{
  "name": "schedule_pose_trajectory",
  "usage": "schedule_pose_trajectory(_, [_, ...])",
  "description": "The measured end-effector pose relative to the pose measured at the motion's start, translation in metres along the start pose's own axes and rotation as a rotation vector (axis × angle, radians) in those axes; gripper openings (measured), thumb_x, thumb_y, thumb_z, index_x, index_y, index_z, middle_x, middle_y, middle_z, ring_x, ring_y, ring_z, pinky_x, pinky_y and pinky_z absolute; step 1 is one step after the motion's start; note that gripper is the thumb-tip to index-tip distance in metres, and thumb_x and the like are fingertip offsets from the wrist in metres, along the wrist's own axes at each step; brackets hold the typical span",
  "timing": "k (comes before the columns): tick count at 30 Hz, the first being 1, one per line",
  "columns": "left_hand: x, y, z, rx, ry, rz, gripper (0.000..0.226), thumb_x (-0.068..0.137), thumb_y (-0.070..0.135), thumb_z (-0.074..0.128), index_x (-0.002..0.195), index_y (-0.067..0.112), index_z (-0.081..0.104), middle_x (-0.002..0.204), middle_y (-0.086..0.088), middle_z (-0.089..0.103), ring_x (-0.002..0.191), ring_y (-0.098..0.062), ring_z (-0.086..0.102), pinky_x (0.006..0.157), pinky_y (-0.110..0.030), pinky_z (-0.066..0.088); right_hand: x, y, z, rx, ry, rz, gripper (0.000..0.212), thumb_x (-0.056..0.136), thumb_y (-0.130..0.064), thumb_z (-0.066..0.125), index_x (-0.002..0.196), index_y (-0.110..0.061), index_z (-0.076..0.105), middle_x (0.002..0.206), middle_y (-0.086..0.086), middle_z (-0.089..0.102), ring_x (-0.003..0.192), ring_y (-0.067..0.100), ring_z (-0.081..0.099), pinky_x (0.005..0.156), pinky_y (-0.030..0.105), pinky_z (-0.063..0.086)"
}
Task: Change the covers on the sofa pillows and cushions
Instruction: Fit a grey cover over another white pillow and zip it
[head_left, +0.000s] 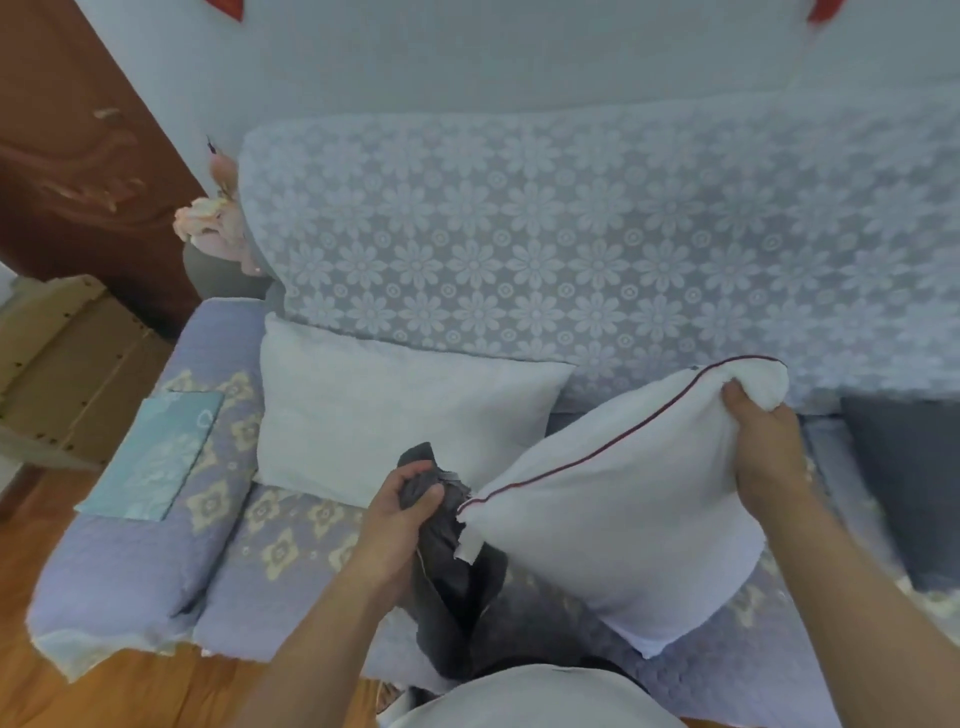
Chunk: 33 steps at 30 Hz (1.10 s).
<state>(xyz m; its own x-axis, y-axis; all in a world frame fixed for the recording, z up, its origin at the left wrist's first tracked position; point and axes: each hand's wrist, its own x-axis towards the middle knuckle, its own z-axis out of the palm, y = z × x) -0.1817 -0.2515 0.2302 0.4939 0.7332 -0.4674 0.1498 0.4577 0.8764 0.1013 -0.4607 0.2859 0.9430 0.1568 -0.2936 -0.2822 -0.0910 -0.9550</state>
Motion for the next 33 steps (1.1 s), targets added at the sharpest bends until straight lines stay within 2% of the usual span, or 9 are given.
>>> schedule_pose_trajectory(3, [-0.002, -0.002, 0.010, 0.034, -0.075, -0.020, 0.052, 0.071, 0.012, 0.085, 0.119, 0.020, 0.067, 0.118, -0.010, 0.072, 0.110, -0.031, 0.069, 0.100, -0.052, 0.054, -0.007, -0.005, 0.012, 0.002, 0.047, -0.010, 0.033, 0.101, -0.037, 0.054, 0.130, -0.021, 0.057, 0.109, -0.005, 0.058, 0.100, 0.016, 0.055, 0.074, 0.025, 0.040])
schedule_pose_trajectory(5, [-0.002, -0.005, 0.014, 0.055, -0.119, -0.002, 0.047, 0.075, 0.006, 0.083, 0.118, 0.022, 0.069, 0.121, -0.010, 0.071, 0.112, -0.030, 0.068, 0.100, -0.051, 0.055, -0.011, -0.008, 0.021, -0.001, 0.116, -0.025, 0.042, 0.100, -0.041, 0.055, 0.134, -0.016, 0.058, 0.111, -0.004, 0.057, 0.102, 0.017, 0.053, 0.082, 0.027, 0.038])
schedule_pose_trajectory(10, [-0.002, -0.003, 0.006, -0.241, -0.030, 0.000, 0.037, 0.091, -0.012, 0.063, 0.122, 0.009, 0.063, 0.113, -0.020, 0.072, 0.099, -0.035, 0.067, 0.100, -0.054, 0.051, -0.007, -0.009, 0.024, -0.024, 0.213, 0.001, 0.053, 0.099, -0.046, 0.055, 0.139, -0.011, 0.054, 0.132, 0.006, 0.059, 0.104, 0.019, 0.052, 0.086, 0.031, 0.039])
schedule_pose_trajectory(17, [0.001, -0.018, -0.004, -0.035, 0.099, 0.125, 0.055, 0.087, -0.004, 0.074, 0.129, 0.031, 0.065, 0.129, 0.000, 0.067, 0.117, -0.016, 0.066, 0.104, -0.043, 0.053, -0.016, 0.003, 0.022, -0.154, 0.159, 0.024, 0.055, 0.100, -0.044, 0.053, 0.140, -0.006, 0.051, 0.137, 0.012, 0.055, 0.108, 0.024, 0.050, 0.086, 0.033, 0.035])
schedule_pose_trajectory(20, [0.005, -0.012, -0.006, 0.019, 0.161, 0.168, 0.058, 0.086, -0.002, 0.076, 0.131, 0.031, 0.062, 0.131, 0.005, 0.063, 0.115, -0.010, 0.064, 0.103, -0.037, 0.053, -0.016, 0.003, 0.020, -0.173, 0.128, 0.026, 0.055, 0.100, -0.044, 0.054, 0.139, -0.006, 0.051, 0.137, 0.012, 0.055, 0.104, 0.022, 0.048, 0.086, 0.033, 0.035])
schedule_pose_trajectory(24, [0.011, -0.005, -0.006, 0.143, 0.187, 0.233, 0.058, 0.087, -0.006, 0.072, 0.132, 0.028, 0.060, 0.129, 0.004, 0.058, 0.119, -0.014, 0.060, 0.093, -0.022, 0.050, -0.016, 0.003, 0.019, -0.150, 0.089, 0.037, 0.055, 0.100, -0.042, 0.054, 0.141, -0.005, 0.050, 0.131, 0.008, 0.054, 0.104, 0.020, 0.046, 0.088, 0.033, 0.035])
schedule_pose_trajectory(29, [0.017, -0.004, -0.009, 0.182, 0.272, 0.254, 0.060, 0.087, -0.003, 0.073, 0.137, 0.026, 0.055, 0.132, 0.003, 0.056, 0.123, -0.016, 0.056, 0.107, -0.036, 0.047, -0.018, 0.007, 0.018, -0.127, 0.055, 0.018, 0.052, 0.101, -0.036, 0.054, 0.141, -0.003, 0.050, 0.122, 0.004, 0.052, 0.105, 0.018, 0.045, 0.088, 0.032, 0.034])
schedule_pose_trajectory(31, [0.019, -0.003, -0.019, 0.177, 0.326, 0.237, 0.055, 0.088, -0.001, 0.072, 0.133, 0.025, 0.055, 0.131, 0.000, 0.056, 0.121, -0.020, 0.057, 0.104, -0.040, 0.050, -0.017, 0.009, 0.017, -0.118, 0.047, 0.014, 0.050, 0.101, -0.034, 0.055, 0.140, -0.003, 0.051, 0.122, 0.005, 0.053, 0.105, 0.018, 0.046, 0.088, 0.032, 0.035])
schedule_pose_trajectory(33, [0.022, -0.003, -0.028, 0.178, 0.341, 0.216, 0.050, 0.087, 0.000, 0.073, 0.126, 0.025, 0.055, 0.125, -0.001, 0.058, 0.115, -0.021, 0.059, 0.094, -0.035, 0.053, -0.015, 0.011, 0.018, -0.110, 0.036, 0.011, 0.049, 0.101, -0.034, 0.055, 0.139, -0.004, 0.052, 0.118, 0.004, 0.053, 0.104, 0.019, 0.048, 0.088, 0.033, 0.035])
